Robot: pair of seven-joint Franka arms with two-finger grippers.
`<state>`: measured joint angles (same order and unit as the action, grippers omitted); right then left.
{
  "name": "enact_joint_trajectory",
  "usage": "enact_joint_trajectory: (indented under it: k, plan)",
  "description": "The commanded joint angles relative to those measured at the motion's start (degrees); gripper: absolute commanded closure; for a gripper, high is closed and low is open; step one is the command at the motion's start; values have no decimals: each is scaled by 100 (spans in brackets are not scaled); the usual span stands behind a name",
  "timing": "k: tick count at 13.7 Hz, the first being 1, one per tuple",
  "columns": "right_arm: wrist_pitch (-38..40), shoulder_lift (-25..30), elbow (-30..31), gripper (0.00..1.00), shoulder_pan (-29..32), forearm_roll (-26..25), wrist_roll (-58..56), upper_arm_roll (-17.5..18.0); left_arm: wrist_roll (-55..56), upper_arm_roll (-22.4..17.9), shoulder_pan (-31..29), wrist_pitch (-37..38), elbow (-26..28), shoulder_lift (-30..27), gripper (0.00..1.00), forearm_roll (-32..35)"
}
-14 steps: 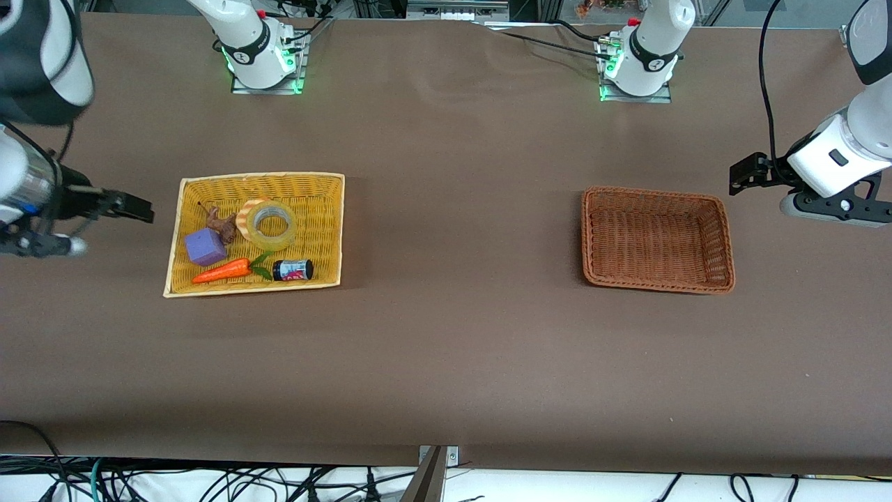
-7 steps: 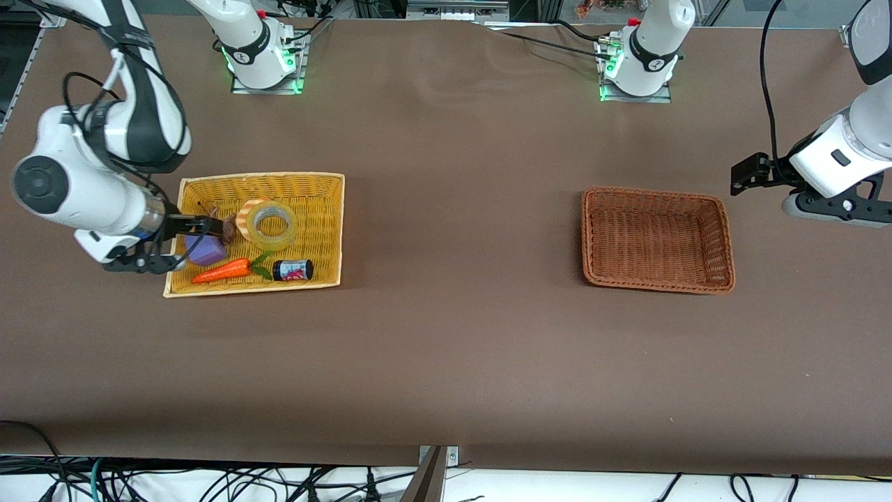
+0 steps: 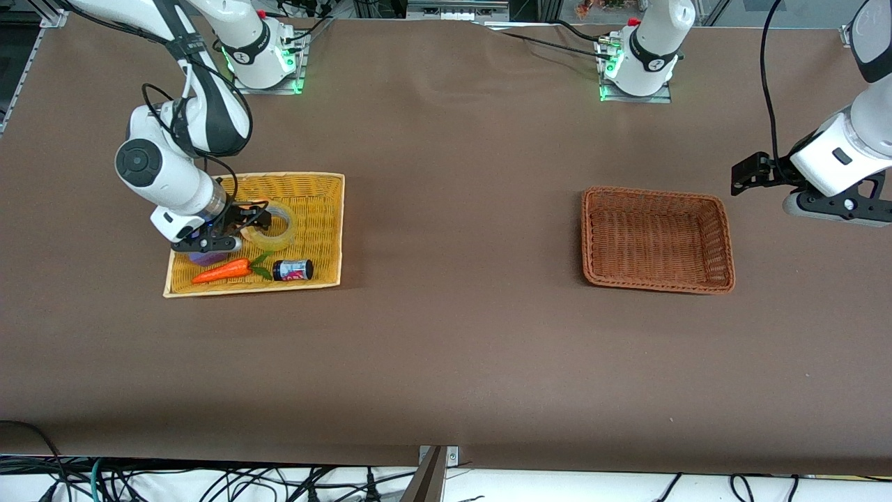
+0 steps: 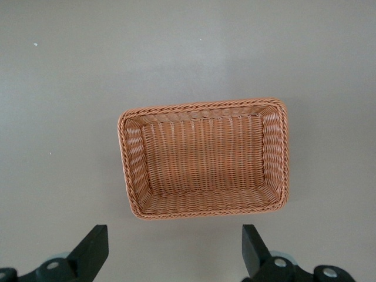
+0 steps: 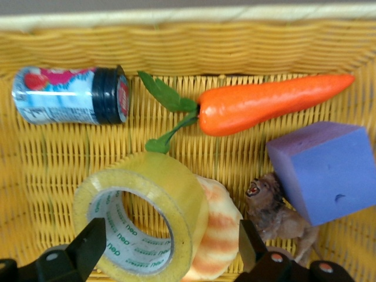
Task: Transfer tape with both arms
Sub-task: 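Reach the right gripper down to the tape roll in the yellow tray, then close the right gripper on the tape roll and lift it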
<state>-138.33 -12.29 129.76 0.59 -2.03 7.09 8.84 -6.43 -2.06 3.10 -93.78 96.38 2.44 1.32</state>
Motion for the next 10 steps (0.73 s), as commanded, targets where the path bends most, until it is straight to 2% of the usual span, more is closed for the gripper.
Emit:
enact_joint_trajectory:
  k: [1,6,7,9,10]
  plan:
    - [-457,131,400,0,46,-78,56,30,-148,4,-20,61,-84,-32,0,-61]
    - [-871,33,655,0,55,-403,3,30,-78,56,51,53,-84,-15,0,-62]
    - [-932,-1,673,8,55,-420,-58,30,-78,74,42,53,-84,-15,0,-62]
    - [-933,-11,673,73,55,-438,-260,21,-78,74,42,53,-84,-15,0,-53]
    - [-924,-11,673,91,55,-430,-269,21,-78,74,42,53,-84,-6,0,-44]
